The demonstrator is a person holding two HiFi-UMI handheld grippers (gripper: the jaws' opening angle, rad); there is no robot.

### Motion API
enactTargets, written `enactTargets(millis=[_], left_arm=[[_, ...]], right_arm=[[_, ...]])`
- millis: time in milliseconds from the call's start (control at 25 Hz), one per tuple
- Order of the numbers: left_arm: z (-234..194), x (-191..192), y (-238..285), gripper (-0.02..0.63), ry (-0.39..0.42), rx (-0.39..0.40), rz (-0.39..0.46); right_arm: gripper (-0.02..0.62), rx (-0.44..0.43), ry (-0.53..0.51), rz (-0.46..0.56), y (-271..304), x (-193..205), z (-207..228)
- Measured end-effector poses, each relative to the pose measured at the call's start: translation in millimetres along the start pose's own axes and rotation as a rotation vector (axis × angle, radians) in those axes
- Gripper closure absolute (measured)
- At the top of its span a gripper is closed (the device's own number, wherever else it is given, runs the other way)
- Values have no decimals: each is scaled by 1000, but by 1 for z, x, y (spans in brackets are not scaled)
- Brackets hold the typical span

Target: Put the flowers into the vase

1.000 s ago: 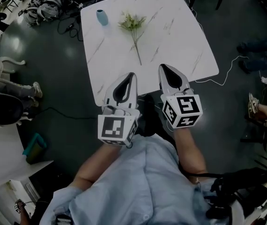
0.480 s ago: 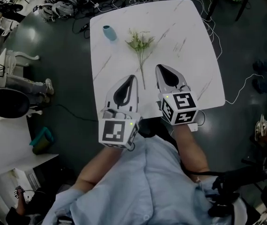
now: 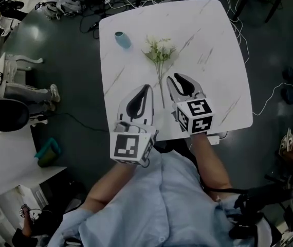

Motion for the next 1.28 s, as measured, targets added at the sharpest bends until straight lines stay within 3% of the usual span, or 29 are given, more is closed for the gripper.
enactTargets(millis=[80,160,640,960,1040,1120,1280], left_arm=[[-11,7,4,601,-21,3,-14],[-24,16,3,601,-49,-3,-26],[-86,61,-18,601,-213,-22,-79],[-110,69,-28,601,-277,-41,-72],[-114,71,-31,601,-284,-49,-68],[-118,71,-35,601,-290,-57,-65],[-126,67,-44,601,-302,-97,-63]], right_arm=[[436,-6,1,-56,19,11,0],[421,-1,8,-103,36,21,2],[413,139,-50,-335,123,65,5],[446,215,-175,-447,147,73,15],[483,225,-206,-470,151,73,19],[559,228,-231,-489,155,74,22],[589,212,-231,-484,158,73,20]])
Point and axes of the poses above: the fingertips, and each gripper's own axes: y forward along the fingers, z to its right, x out of its underside, the point moved 4 cm from there along -y, backward along the fingers, and after that the axes turned 7 degrees about x, right-handed, at the moved point
